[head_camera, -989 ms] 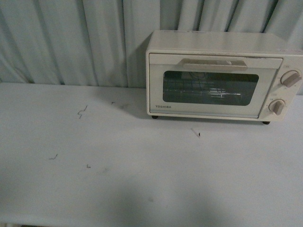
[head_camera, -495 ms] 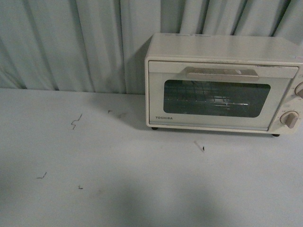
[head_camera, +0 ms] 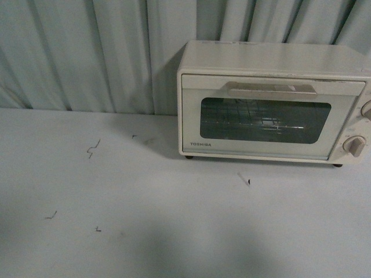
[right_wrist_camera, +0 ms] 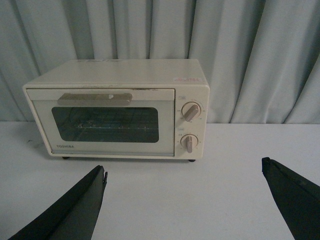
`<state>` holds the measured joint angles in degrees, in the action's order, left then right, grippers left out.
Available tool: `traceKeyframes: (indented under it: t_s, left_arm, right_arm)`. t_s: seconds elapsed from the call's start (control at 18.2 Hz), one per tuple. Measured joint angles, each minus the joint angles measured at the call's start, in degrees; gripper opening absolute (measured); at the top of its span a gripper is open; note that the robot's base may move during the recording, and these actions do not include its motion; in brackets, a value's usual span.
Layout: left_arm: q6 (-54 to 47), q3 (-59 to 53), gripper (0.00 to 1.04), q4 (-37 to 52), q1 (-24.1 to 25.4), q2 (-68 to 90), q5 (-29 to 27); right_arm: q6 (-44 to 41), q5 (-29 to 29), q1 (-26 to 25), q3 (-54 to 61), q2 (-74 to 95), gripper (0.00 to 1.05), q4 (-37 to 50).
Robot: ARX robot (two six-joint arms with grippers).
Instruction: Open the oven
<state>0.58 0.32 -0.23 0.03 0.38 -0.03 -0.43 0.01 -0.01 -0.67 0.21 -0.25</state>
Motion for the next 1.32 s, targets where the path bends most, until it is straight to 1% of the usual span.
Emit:
traceKeyframes:
  t_s: [0.22,0.27,0.33,0.38,0.44,0.49,0.55,0.66,0.82,0.99,1.15,1.32]
  left_arm:
    - [0.00,0.00,0.98,0.00,0.00,0.00,0.00]
    - [0.72,0.24,0.98,3.54,-0.15,2.40,0.04]
    - [3.13,2.99,0.98,6.10,-0.31,8.96,1.73]
    - [8.61,8.70,0.98,6.78,-0.59,18.36,5.40]
    - [15.41,15.15,0.98,6.40,-2.25,28.04,8.41]
    - [21.35,19.47,0.98,6.64,-4.24,35.08,9.29]
    - [26.69,22.75,0.98,7.21,-6.43,40.74,8.57]
    - [39.78,31.58,0.98,7.02,-11.98,57.83,7.58]
    - [50.64,37.88,0.98,7.74,-18.38,73.16,4.98]
    - [58.05,41.55,0.98,8.37,-20.57,80.54,3.82]
    - [62.01,43.39,0.98,10.10,-21.55,85.48,3.21]
    - [64.65,47.95,0.98,7.34,-21.97,89.94,3.17]
  right_arm:
    - [0.00,0.00,0.00,0.00,0.00,0.98,0.00]
    - [0.00,0.00,0.00,0.00,0.00,0.98,0.00]
    - [0.00,0.00,0.00,0.00,0.00,0.98,0.02]
    - [0.00,0.00,0.00,0.00,0.00,0.98,0.00]
    - [0.00,0.00,0.00,0.00,0.00,0.98,0.00]
    - [0.00,0.00,0.00,0.00,0.00,0.98,0.00]
    - [0.00,0.00,0.00,0.00,0.00,0.98,0.02]
    - [0.00,0.00,0.00,0.00,0.00,0.98,0.00]
    - [0.00,0.00,0.00,0.00,0.00,0.98,0.00]
    - [0.00,0.00,0.00,0.00,0.00,0.98,0.00]
    - [0.00,0.02,0.00,0.00,0.00,0.98,0.00]
    - [0.00,0.00,0.00,0.00,0.00,0.98,0.02]
